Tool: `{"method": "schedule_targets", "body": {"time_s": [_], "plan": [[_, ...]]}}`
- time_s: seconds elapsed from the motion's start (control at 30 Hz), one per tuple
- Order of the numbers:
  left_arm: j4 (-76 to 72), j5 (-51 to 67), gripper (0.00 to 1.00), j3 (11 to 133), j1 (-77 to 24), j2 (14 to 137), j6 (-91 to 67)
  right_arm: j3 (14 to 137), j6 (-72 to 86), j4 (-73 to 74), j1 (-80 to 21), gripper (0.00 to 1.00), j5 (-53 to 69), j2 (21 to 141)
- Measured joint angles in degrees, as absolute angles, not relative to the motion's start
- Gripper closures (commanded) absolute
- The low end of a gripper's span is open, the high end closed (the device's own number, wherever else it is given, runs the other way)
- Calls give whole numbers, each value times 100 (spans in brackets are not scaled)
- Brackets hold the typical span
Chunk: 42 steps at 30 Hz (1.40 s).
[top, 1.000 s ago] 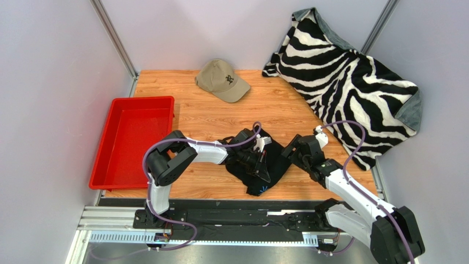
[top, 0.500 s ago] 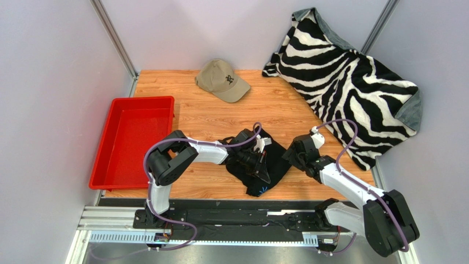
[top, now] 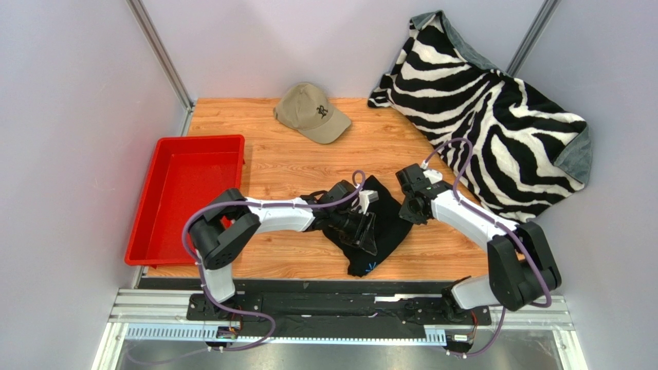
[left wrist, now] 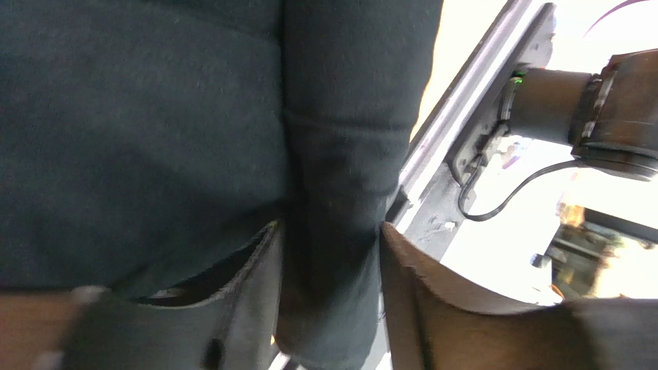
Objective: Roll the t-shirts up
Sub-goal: Roll the T-shirt to the center of the board.
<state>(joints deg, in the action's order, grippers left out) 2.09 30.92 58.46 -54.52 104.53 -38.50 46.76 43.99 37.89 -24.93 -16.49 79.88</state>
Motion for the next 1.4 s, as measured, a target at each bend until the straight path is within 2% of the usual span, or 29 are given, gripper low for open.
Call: {"method": "schedule_targets", "body": {"time_s": [0.2, 0.53, 0.73, 1.03, 1.3, 1.33, 1.37, 1.4], "plan": [[899, 1970, 27, 5846, -5937, 9832, -3411, 5013, 4106, 4032, -2451, 100, -1570, 8458], [1863, -976, 20, 6403, -7498, 9445, -2449, 5540, 3806, 4451, -2370, 100, -1317, 8993], [2357, -2836, 18, 7450, -8335, 10066, -2058, 5719, 3697, 4609, -2344, 100, -1232, 9168], [2823, -3896, 21, 7734, -8538, 10951, -2016, 5771, 3607, 4652, -2287, 100, -1138, 9236], [2733, -4069, 44, 7730, -8586, 11201, -2025, 5811, 3590, 4687, -2224, 100, -1035, 9268], [2683, -4066, 51, 7710, -8586, 11203, -2016, 5813, 3590, 4689, -2224, 100, -1035, 9273], [2626, -4066, 76, 7675, -8586, 11203, -2010, 5817, 3590, 4692, -2224, 100, -1035, 9279], [2512, -4045, 91, 7607, -8586, 11203, -1975, 5819, 3590, 4694, -2224, 100, -1035, 9282]]}}
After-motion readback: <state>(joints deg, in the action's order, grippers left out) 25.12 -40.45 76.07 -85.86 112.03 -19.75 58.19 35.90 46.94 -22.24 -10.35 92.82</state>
